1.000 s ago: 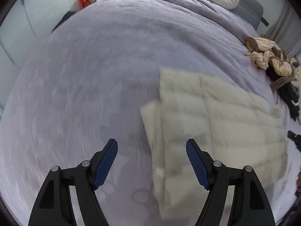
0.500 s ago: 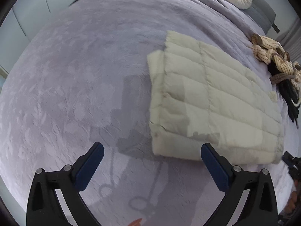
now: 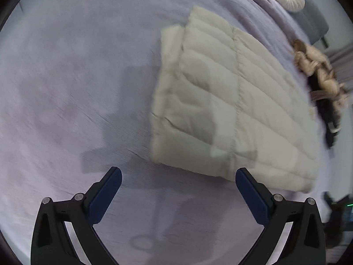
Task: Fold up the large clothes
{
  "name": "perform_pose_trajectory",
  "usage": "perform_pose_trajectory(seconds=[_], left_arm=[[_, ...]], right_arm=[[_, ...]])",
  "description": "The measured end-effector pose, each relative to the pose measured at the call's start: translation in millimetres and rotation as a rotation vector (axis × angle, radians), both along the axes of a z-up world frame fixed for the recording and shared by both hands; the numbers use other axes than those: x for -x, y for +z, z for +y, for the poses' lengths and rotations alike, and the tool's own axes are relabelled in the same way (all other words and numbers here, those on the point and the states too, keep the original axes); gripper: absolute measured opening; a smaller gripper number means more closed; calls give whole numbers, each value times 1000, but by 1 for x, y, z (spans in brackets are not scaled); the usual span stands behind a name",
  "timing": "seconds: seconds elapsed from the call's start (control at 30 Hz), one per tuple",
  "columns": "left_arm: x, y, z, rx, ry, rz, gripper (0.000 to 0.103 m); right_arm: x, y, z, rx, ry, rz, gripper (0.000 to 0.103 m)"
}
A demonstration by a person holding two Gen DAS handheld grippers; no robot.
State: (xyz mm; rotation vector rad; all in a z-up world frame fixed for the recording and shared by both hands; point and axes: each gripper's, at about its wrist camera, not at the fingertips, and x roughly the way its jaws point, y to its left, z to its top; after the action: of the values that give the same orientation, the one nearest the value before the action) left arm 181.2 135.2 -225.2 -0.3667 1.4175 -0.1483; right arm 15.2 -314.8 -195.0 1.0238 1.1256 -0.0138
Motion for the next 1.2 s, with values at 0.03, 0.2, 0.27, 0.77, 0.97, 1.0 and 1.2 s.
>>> perform_pose_trajectory(seconds=[0.03,0.2,0.27,0.77,0.97,1.0,1.2], left_arm=[[0,-5,1,25,14,18,103],[-2,-22,-1,171,68,38,103],[-7,-27,-3,166,92,30,103],[-51,-37,2,180,205,-53,103],[-55,-32,7,151,235,-91,77],[-56,-30,8,153,232,-98,73],[-56,-14,9,163,162,-148,32]], right_arm=[[2,-3,1,-14,-3,-3,103],[-4,-26,2,-141,-20,-10,103],[-5,-34,0,-172,-43,-17,103],[-35,-75,-6,-401,-229,-115,103],[-49,-83,-1,-414,-237,-106,102],[-48,-82,-1,-417,-241,-107,100],[-36,-96,-11,-506,-308,-76,34]])
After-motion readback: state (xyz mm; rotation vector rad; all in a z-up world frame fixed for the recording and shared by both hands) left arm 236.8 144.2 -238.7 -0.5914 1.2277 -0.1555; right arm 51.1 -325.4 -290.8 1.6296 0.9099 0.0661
